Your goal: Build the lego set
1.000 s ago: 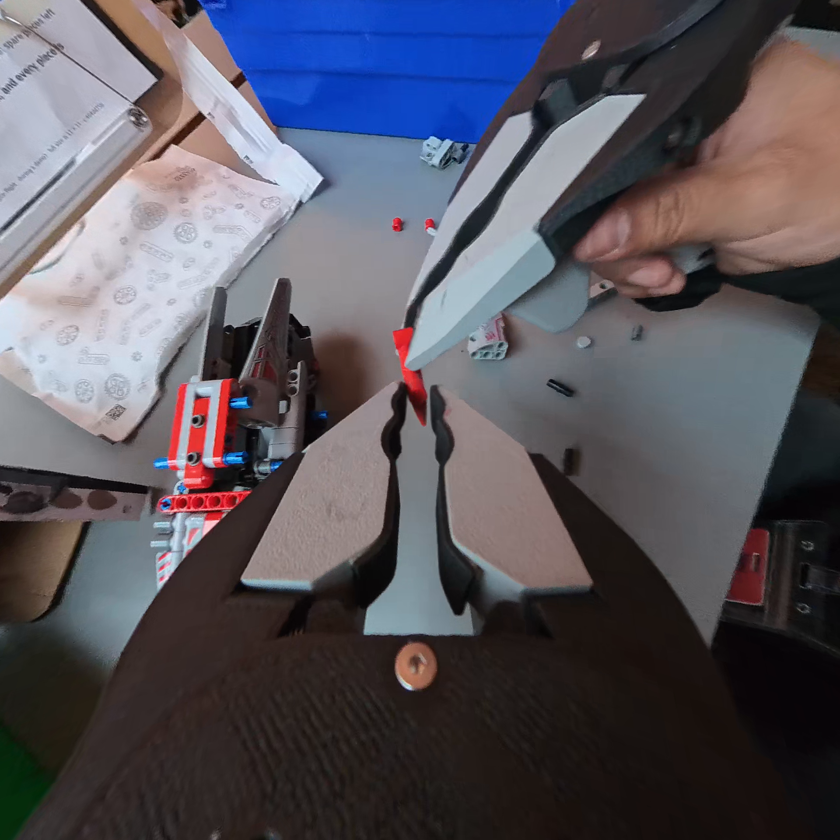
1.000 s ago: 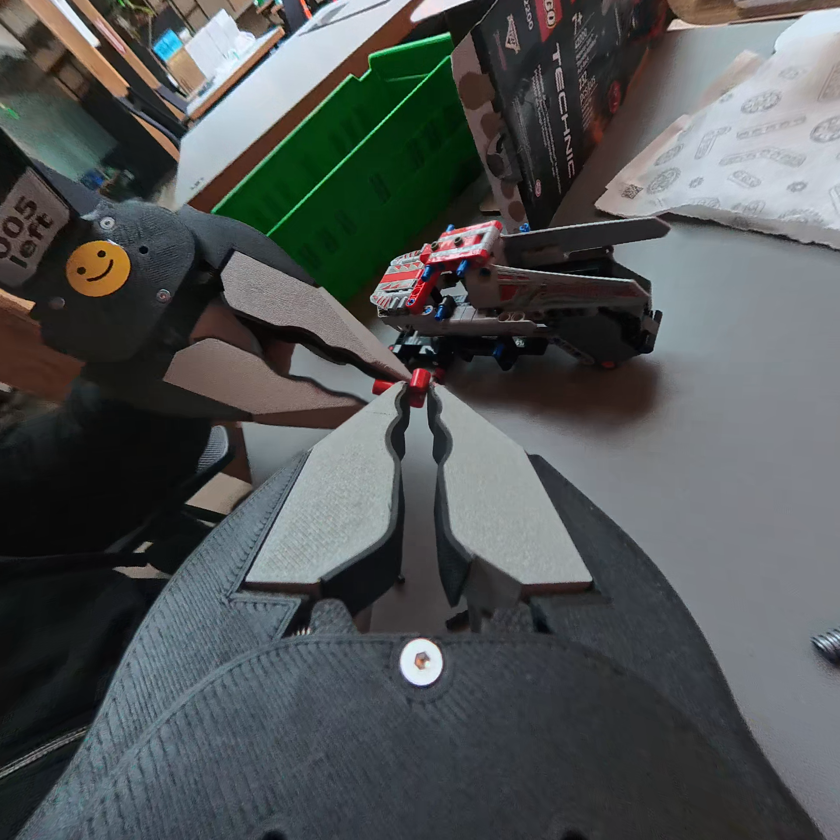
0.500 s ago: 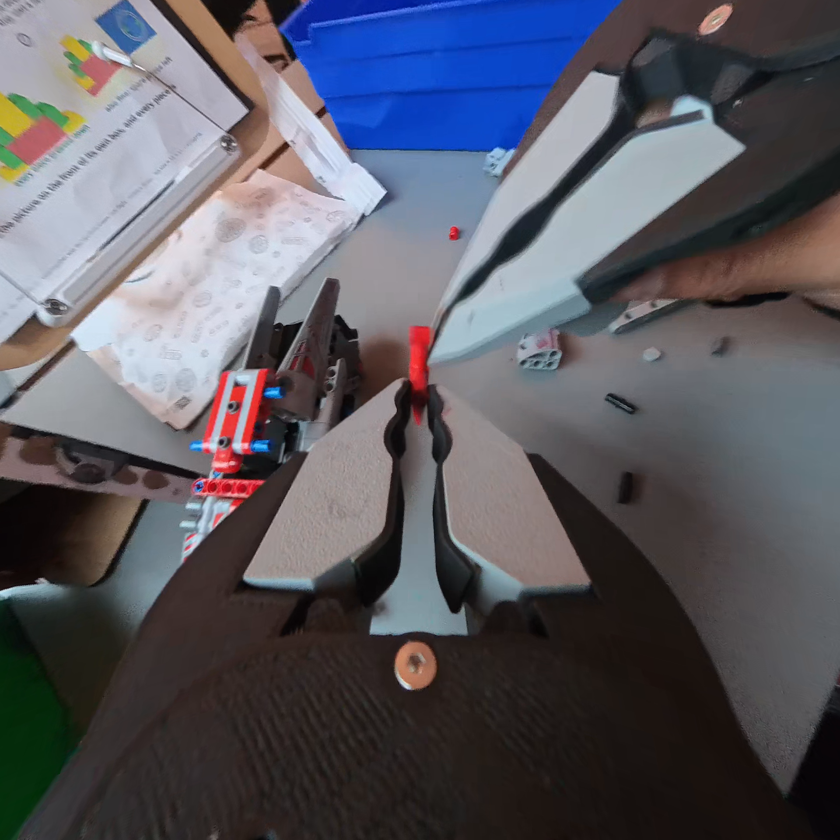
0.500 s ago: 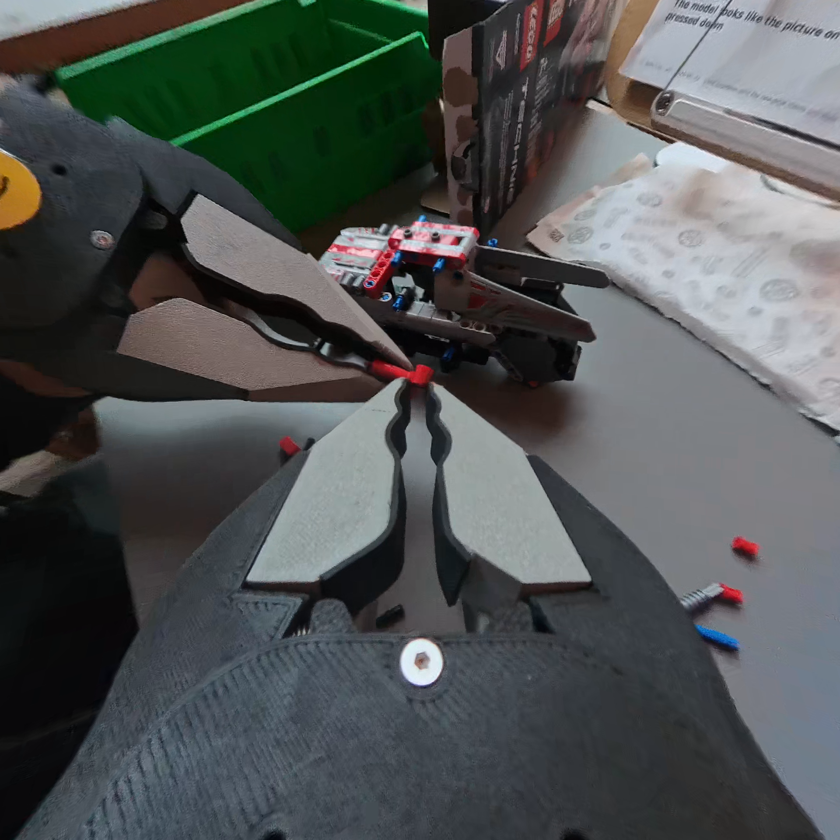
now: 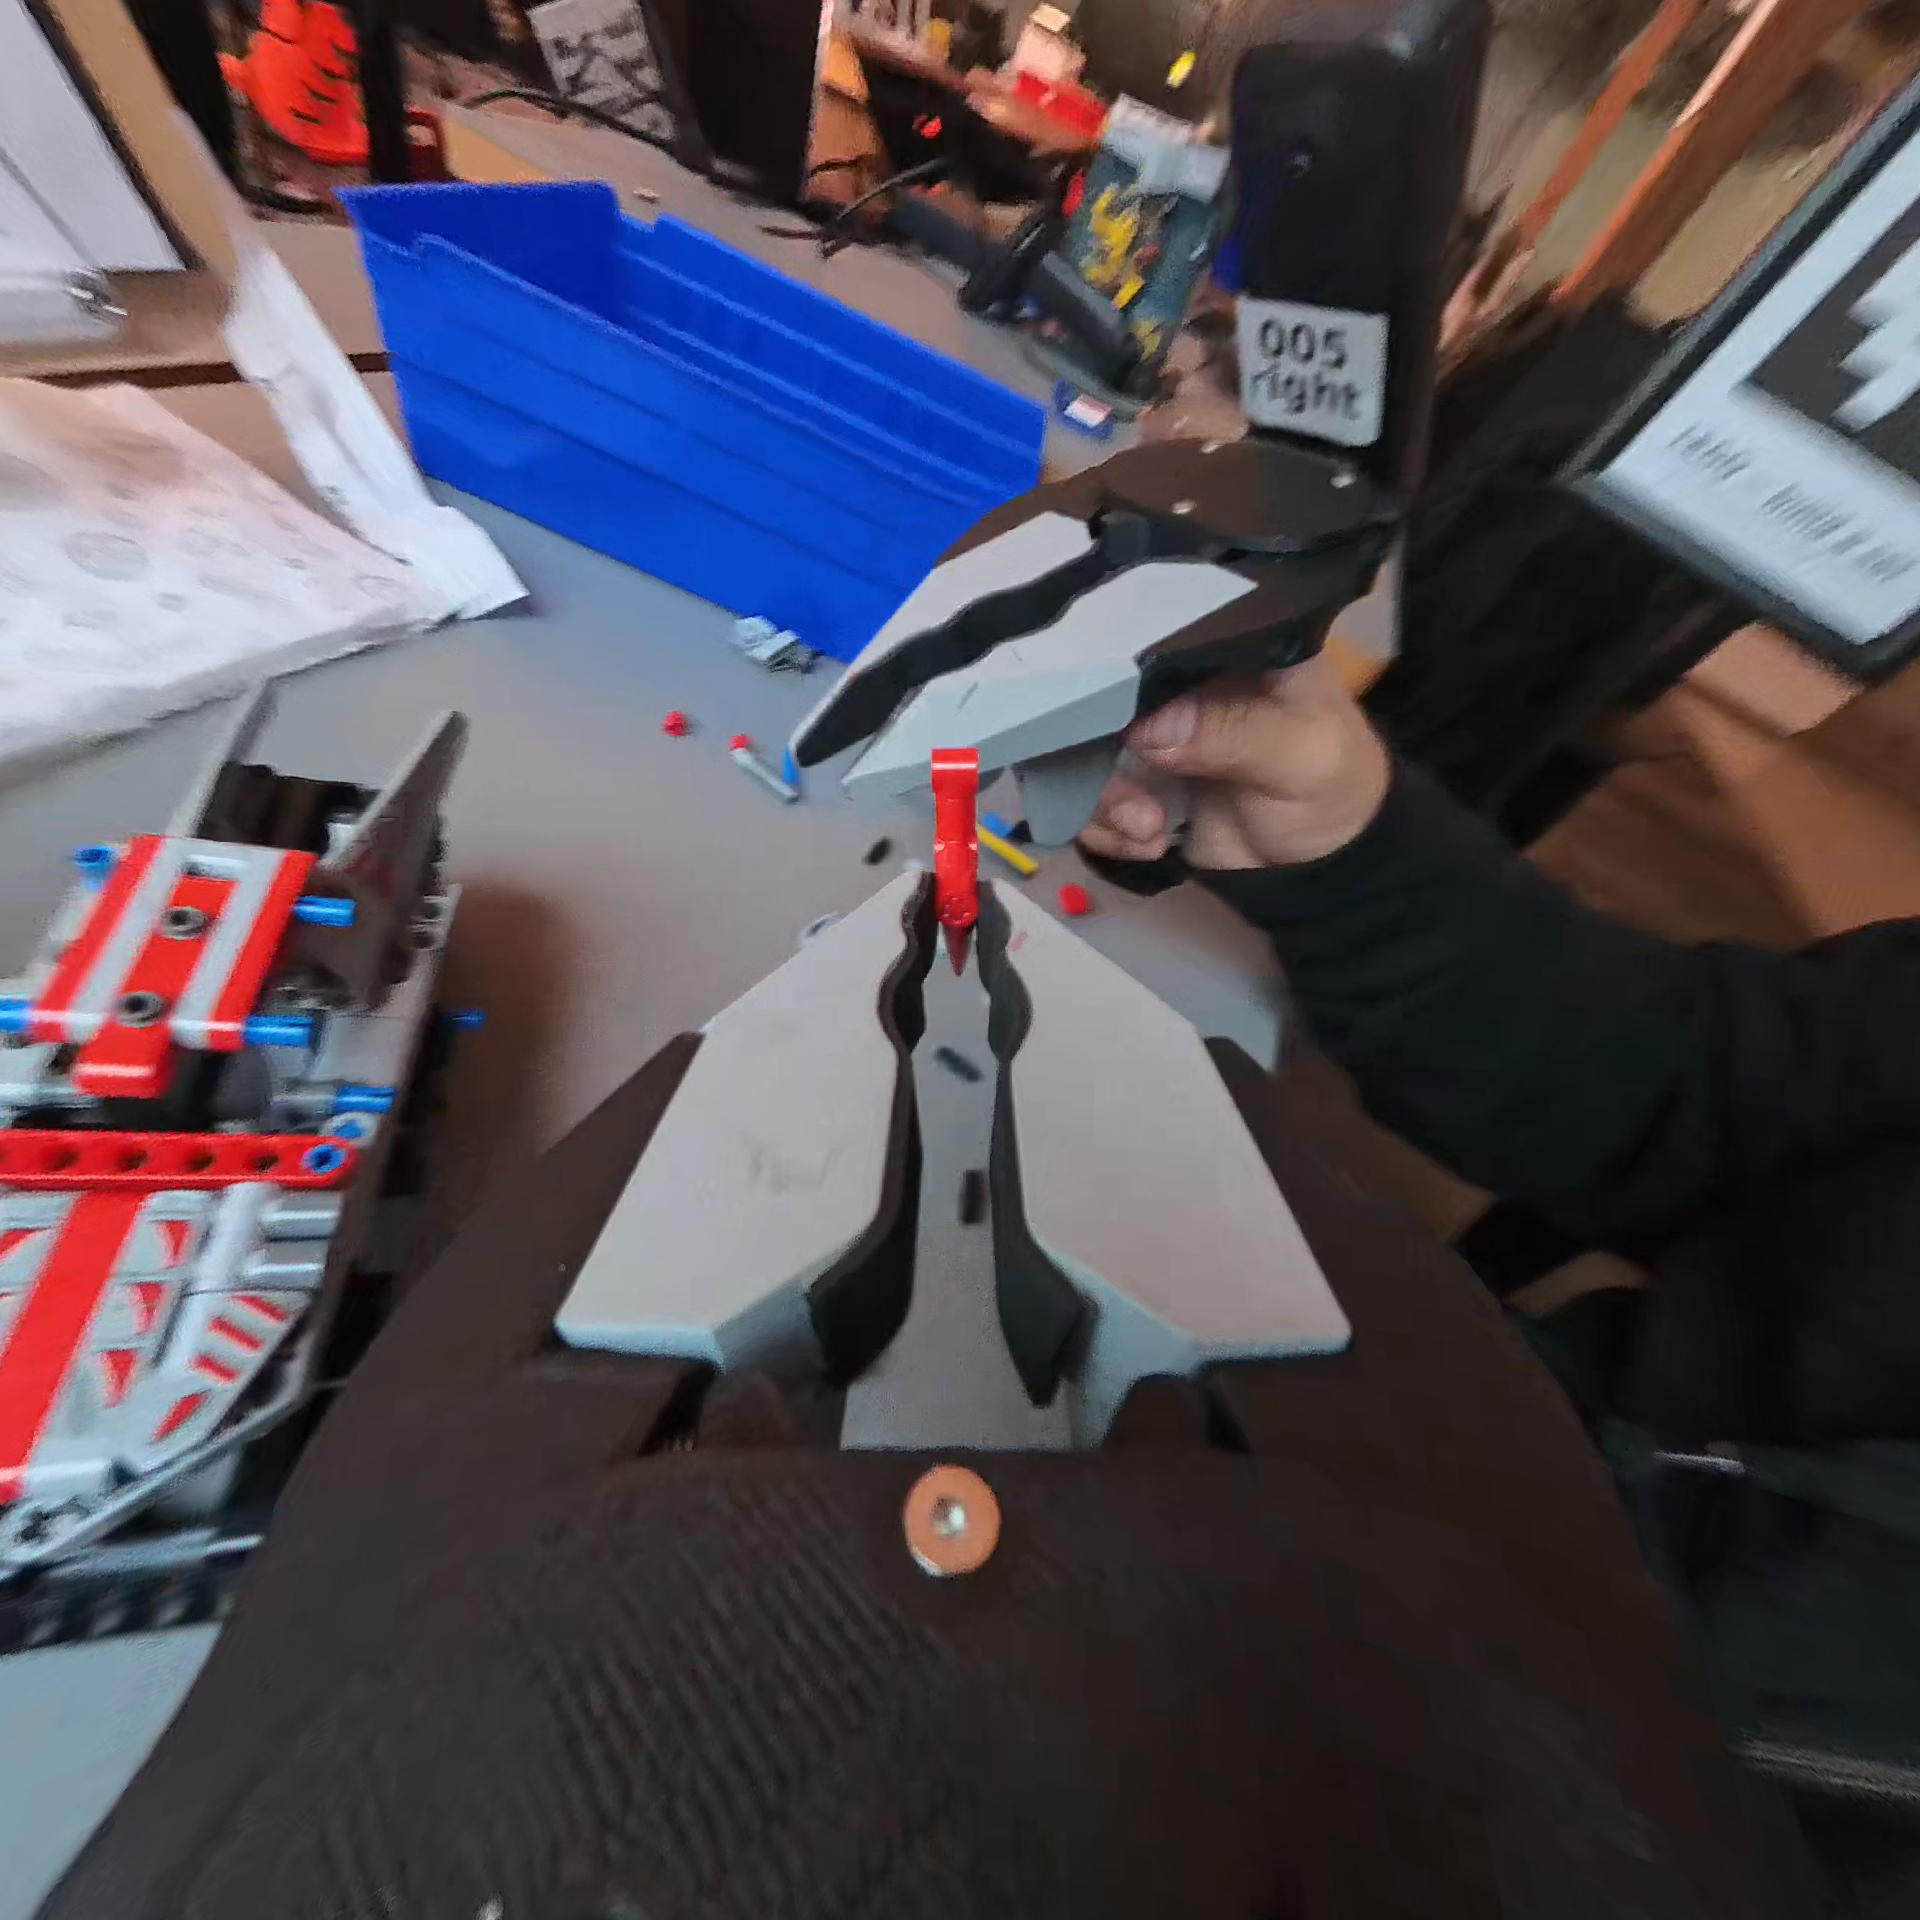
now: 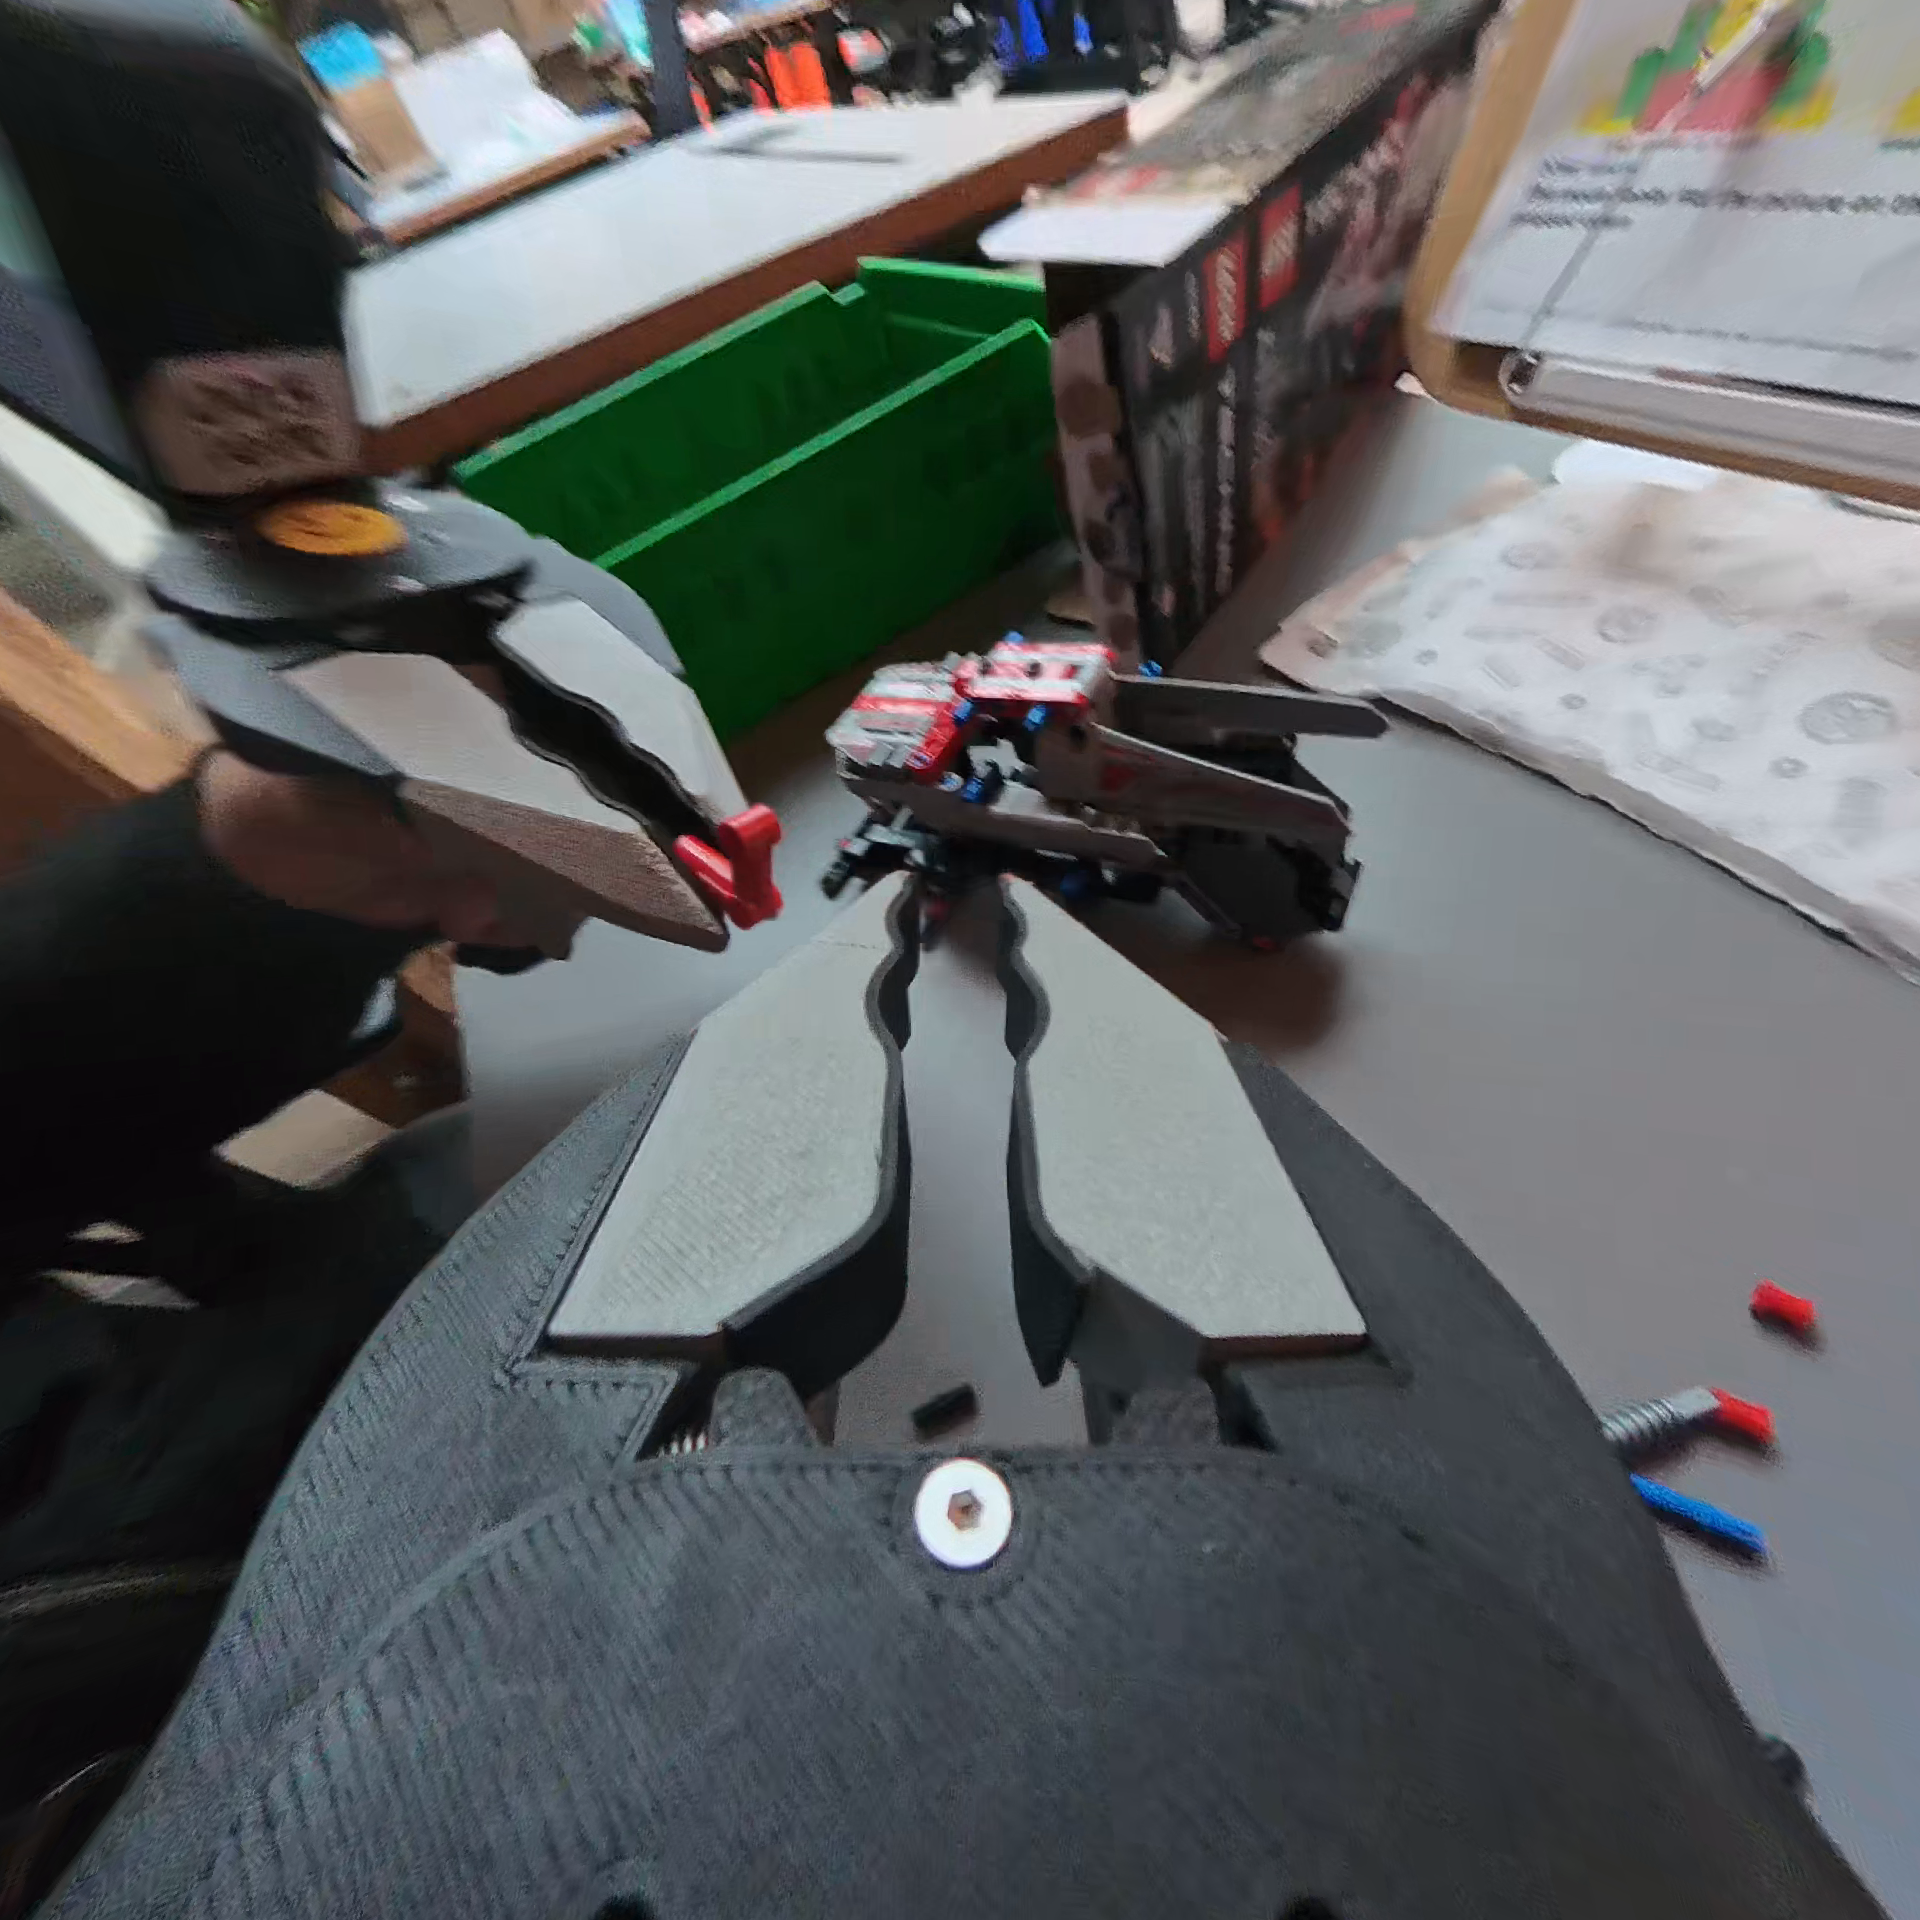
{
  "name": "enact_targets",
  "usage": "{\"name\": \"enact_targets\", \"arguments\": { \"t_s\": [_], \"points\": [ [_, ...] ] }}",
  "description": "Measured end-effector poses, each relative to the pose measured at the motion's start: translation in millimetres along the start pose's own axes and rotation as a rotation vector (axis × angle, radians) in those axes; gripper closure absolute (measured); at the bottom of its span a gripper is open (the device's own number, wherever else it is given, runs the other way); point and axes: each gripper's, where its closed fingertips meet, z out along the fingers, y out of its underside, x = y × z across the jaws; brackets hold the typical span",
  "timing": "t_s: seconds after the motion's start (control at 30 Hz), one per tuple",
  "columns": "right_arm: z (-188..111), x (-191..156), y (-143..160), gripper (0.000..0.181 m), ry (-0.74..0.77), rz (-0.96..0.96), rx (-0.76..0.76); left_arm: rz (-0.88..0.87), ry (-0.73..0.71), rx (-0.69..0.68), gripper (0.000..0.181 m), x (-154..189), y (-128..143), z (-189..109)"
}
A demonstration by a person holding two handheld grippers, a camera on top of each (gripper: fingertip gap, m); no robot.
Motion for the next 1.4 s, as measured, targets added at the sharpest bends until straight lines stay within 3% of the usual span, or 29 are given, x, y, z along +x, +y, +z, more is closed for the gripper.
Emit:
{"name": "enact_targets", "arguments": {
  "t_s": [0.23, 0.43, 0.53, 0.6, 0.73, 1.07, 1.4],
  "points": [
    [-19.5, -34.8, -22.9, 0.166, -0.21, 0.053, 0.068, -0.12, 0.203, 0.084, 0.176, 28.4, -14.2, -9.4],
    [-23.6, -55.3, -27.4, 0.15, -0.388, 0.145, 0.096, -0.106, 0.202, 0.111, 0.176, 31.5, -19.3, -10.0],
    [-13.5, -60.3, -22.3, 0.154, -0.36, 0.113, 0.071, -0.058, 0.15, 0.095, 0.176, 29.8, -15.5, -5.3],
    [-8.2, -57.8, -20.9, 0.175, -0.29, 0.057, 0.074, -0.014, 0.087, 0.071, 0.176, 24.6, -10.8, -1.3],
    [-6.3, -54.1, -17.3, 0.175, -0.228, 0.001, 0.038, 0.074, -0.002, 0.049, 0.175, 15.9, -9.0, -4.9],
    [-3.7, -55.5, -17.4, 0.175, -0.188, -0.048, 0.035, 0.089, 0.014, 0.047, 0.174, 17.7, -10.1, -7.3],
    [-3.2, -47.5, -16.2, 0.175, -0.154, -0.056, 0.051, 0.12, -0.066, 0.051, 0.175, 10.9, -12.4, -6.6]
  ]
}}
